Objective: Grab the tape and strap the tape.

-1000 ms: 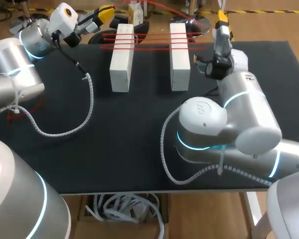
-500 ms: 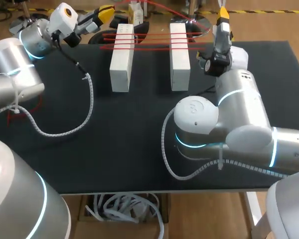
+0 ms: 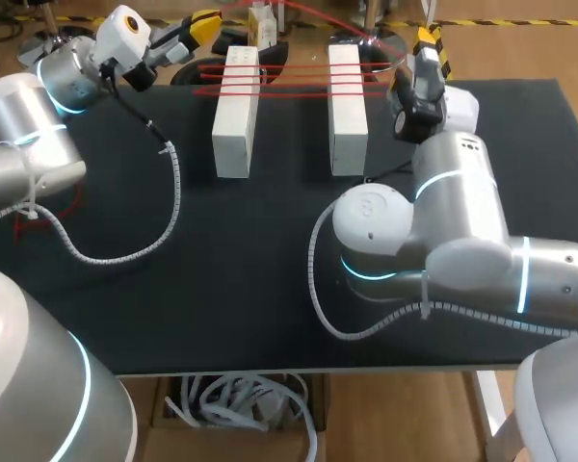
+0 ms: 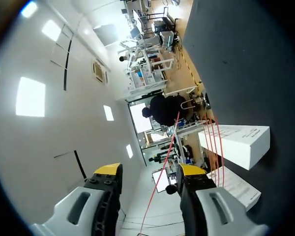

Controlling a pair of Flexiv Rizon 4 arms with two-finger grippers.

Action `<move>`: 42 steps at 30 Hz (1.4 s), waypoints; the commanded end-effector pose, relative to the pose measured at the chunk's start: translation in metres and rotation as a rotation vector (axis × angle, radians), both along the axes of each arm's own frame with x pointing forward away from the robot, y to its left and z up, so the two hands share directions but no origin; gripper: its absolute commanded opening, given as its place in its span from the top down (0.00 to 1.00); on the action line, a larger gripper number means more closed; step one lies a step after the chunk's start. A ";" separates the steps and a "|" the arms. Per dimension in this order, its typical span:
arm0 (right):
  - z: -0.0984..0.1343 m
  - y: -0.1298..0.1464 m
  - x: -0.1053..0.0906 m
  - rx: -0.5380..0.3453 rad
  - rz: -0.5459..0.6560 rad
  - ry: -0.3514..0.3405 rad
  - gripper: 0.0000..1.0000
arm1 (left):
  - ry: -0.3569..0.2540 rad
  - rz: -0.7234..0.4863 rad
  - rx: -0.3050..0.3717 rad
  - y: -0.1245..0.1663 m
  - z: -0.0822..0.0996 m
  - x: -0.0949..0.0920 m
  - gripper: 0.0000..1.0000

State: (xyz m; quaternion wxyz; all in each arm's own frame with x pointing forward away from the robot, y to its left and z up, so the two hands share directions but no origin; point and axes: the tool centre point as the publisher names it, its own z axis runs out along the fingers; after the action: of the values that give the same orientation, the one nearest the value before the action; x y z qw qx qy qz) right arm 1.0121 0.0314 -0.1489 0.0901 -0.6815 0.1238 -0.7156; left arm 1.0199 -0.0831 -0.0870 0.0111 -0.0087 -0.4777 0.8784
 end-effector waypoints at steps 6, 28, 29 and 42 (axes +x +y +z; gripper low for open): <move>0.001 -0.001 0.007 -0.001 -0.017 0.001 0.55 | -0.002 -0.003 -0.003 0.000 -0.001 0.001 1.00; 0.008 0.008 0.002 0.018 0.001 -0.017 0.60 | -0.002 -0.003 -0.003 0.000 -0.001 0.001 1.00; 0.008 0.008 0.002 0.018 0.001 -0.018 0.60 | -0.002 -0.003 -0.003 0.000 -0.001 0.001 1.00; 0.011 0.008 0.002 0.026 0.002 -0.026 0.69 | -0.002 -0.003 -0.003 0.000 -0.001 0.001 1.00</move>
State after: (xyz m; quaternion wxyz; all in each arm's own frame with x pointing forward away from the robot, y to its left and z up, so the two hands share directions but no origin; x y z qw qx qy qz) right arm 1.0139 0.0389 -0.1396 0.1033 -0.6691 0.1297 -0.7245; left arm 1.0199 -0.0831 -0.0870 0.0111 -0.0087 -0.4777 0.8784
